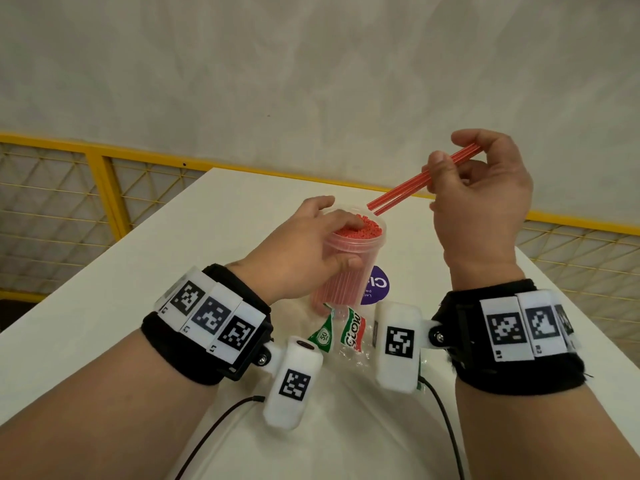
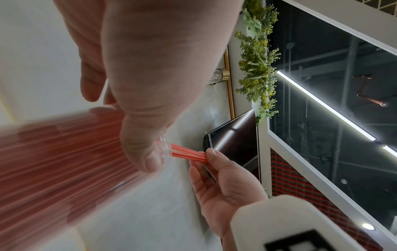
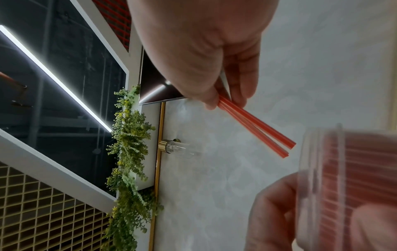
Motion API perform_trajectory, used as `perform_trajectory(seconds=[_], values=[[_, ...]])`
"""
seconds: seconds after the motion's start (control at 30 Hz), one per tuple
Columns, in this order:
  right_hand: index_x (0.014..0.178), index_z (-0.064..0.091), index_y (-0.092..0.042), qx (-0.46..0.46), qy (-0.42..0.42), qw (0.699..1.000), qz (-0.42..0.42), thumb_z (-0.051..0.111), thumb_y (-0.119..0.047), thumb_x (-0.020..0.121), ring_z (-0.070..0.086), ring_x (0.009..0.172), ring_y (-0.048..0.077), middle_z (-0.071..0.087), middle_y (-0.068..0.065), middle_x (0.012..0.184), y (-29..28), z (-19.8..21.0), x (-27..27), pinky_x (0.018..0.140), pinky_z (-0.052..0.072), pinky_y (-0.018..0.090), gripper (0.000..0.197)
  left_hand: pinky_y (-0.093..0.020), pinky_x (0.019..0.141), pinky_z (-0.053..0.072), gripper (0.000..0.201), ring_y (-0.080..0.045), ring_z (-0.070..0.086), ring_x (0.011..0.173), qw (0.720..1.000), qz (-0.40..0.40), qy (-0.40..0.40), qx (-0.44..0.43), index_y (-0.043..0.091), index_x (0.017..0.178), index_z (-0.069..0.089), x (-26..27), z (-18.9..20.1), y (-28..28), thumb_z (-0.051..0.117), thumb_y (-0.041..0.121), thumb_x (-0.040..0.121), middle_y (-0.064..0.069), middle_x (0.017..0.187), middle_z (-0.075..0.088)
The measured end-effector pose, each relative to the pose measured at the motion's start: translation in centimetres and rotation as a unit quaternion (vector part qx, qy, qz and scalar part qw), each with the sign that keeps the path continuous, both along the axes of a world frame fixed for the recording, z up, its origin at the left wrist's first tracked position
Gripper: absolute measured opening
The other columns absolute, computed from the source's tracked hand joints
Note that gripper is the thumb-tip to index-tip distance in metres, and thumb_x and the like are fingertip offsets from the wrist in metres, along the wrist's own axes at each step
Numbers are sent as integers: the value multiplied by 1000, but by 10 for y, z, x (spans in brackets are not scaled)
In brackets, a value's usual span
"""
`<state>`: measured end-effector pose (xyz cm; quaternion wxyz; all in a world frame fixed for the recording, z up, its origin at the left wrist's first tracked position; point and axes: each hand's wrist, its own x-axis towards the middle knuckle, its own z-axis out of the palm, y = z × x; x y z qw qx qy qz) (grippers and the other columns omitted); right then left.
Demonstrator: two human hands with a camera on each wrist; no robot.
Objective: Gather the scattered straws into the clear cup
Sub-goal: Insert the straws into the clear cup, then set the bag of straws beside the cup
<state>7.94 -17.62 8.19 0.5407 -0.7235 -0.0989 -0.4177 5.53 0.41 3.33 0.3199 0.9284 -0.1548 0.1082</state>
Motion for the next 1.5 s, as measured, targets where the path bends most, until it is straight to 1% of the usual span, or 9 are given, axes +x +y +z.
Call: perform_trajectory(seconds=[0.2,0.57,0.7,0.77,0.83,0.97,1.1,1.23,1.5], values=[[93,53,-38,10,14,999,38,64,-18,88,68,59,16,67,6,70,7,-5,2,61,59,44,24,-16,98,31,47,-6,43,124,999,10,-29,-42,35,115,62,4,0,2,82,33,72,8,136,42],[94,54,-39,-12,34,997,61,63,-14,87,66,69,29,66,17,76,12,-19,11,70,56,47,27,7,78,25,47,2,43,108,998,8,-36,-48,33,111,62,8,-3,2,84,32,69,17,122,39],[112,65,-31,-145,123,974,121,60,-21,93,67,97,21,72,5,102,21,-26,11,91,51,35,22,-11,89,40,56,-6,49,111,998,7,-43,-54,29,116,56,7,-3,1,85,32,68,11,124,46],[128,60,-30,-304,202,924,117,49,-34,99,49,129,15,53,-6,141,23,-32,13,108,33,27,32,-30,92,47,68,-11,54,107,997,20,-36,-70,26,120,48,7,-3,1,87,34,65,7,122,51],[139,50,-30,-378,255,883,113,39,-40,101,29,143,15,30,-11,155,22,-30,13,118,20,41,40,-35,90,49,78,-13,56,104,996,33,-24,-83,24,124,42,7,-2,1,88,36,63,7,121,54],[130,59,-31,-279,261,912,149,40,-31,98,34,140,8,36,-15,152,14,-19,9,117,22,42,38,-37,93,49,82,-13,55,107,995,34,-16,-89,22,125,39,9,-4,2,89,37,62,9,122,52],[128,60,-35,-387,308,858,136,37,-41,97,31,141,11,34,-23,150,9,-16,8,118,13,52,40,-36,93,49,81,-12,55,106,995,34,-17,-96,23,125,39,11,-6,2,89,36,62,10,120,51],[125,61,-39,-360,294,874,140,37,-39,96,30,142,11,32,-18,153,10,-16,8,117,16,51,38,-35,91,50,81,-11,56,104,994,36,-32,-103,24,123,39,13,-11,0,90,36,61,10,119,52],[135,52,-40,-412,300,847,149,31,-37,99,22,146,13,26,-7,158,9,-25,17,117,23,41,41,-30,87,52,62,-13,58,101,987,61,-83,-126,25,107,55,22,-25,-1,90,38,58,9,110,47]])
